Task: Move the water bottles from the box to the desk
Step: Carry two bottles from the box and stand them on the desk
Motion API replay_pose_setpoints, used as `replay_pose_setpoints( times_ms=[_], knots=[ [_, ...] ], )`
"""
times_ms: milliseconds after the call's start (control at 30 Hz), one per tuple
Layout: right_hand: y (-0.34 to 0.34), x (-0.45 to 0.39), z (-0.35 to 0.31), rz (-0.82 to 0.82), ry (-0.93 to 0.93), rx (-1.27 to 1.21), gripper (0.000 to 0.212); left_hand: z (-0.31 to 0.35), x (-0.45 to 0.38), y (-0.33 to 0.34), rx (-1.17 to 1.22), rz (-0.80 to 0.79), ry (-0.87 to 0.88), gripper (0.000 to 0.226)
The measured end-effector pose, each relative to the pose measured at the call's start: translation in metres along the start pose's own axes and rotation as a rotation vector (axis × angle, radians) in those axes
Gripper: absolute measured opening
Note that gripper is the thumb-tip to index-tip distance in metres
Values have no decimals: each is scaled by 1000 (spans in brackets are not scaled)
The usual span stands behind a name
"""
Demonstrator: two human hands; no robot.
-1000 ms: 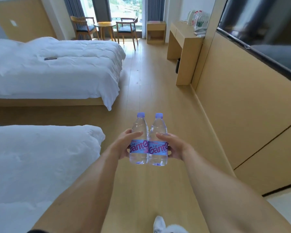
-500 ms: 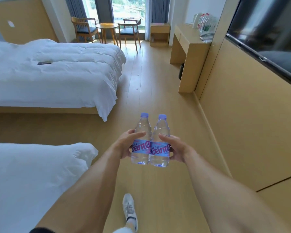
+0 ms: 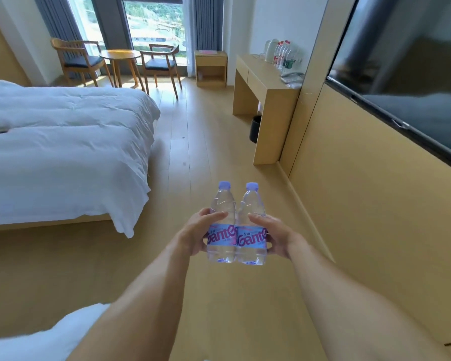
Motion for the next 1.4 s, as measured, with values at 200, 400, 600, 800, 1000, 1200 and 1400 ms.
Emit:
replay_pose_setpoints(
  times_ms=[200,400,600,800,1000,1200,1400],
  knots=[
    [1,-71,-51,-5,-1,-9,47,48,-58,-45,-19,0,0,45],
    [-10,-149,-98,-29,-5,-10,48,90,-119,-83,-20,35,10,44],
    [-28,-244,-160,-104,-25,-1,41,145,-194,-121,-21,113,34,47],
    [-55,-334,-247,-194,-4,37,34,214,-273,-150,5,220,30,47],
    [-83,-402,-311,-235,16,66,35,263,-341,-167,42,242,52,47],
    [-112,-458,-347,-224,25,65,31,298,-408,-181,45,205,44,50],
    [-139,-527,-386,-154,25,59,33,337,-490,-207,26,139,34,53]
  ],
)
Point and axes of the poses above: each hand's wrist, its own x-axis away from the middle knuckle, its own y-axis out of the palm, z = x × y, the point moved 3 cm from there along -x, towards the middle knuckle, and after that the axes turned 11 degrees about -z, right-handed, at the moved point
